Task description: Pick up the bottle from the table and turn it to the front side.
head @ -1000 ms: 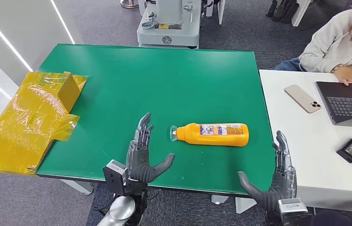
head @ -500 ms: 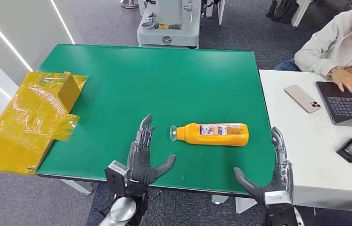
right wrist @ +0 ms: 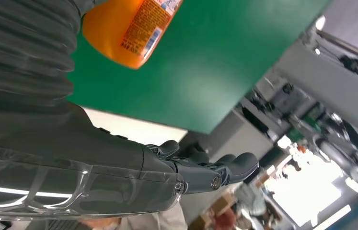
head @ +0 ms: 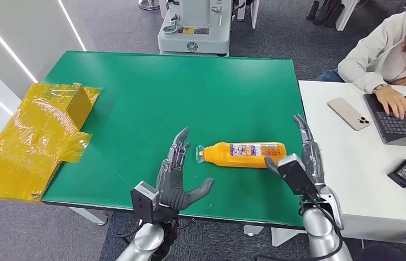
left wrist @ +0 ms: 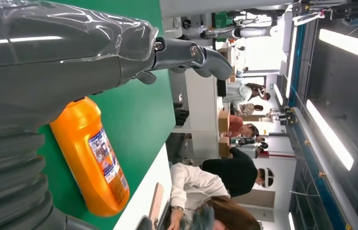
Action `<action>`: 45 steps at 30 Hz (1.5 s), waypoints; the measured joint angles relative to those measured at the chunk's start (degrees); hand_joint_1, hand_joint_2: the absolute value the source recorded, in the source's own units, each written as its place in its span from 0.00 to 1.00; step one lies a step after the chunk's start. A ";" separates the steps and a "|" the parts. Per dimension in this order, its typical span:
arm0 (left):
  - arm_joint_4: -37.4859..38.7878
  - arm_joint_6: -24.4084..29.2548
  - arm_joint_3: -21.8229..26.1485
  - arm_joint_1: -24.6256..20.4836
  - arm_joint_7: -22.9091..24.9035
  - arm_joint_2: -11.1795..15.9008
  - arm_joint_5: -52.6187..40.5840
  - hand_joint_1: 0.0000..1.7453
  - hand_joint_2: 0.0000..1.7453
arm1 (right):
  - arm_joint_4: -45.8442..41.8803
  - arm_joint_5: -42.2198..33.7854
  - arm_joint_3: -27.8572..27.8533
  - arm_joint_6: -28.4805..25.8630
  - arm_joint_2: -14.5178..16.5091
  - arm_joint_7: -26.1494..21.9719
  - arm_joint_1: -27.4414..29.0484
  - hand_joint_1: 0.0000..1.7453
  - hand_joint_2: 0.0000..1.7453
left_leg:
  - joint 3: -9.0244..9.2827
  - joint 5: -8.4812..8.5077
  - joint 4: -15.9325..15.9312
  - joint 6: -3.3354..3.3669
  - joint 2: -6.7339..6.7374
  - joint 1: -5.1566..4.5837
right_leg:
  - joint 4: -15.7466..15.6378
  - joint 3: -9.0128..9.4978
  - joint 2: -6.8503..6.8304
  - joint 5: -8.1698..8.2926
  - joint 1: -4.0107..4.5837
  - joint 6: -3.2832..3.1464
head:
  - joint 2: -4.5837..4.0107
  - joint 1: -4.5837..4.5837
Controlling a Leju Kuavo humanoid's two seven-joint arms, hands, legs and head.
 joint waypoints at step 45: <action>10.71 -3.16 -1.97 -6.38 2.87 0.80 10.76 0.00 1.00 | 46.93 12.63 26.37 26.25 -6.84 11.33 -31.94 0.00 1.00 | -0.04 0.04 0.14 -0.01 -0.13 0.01 | 0.00 0.02 -0.08 0.04 0.00 0.00 | 0.00 0.00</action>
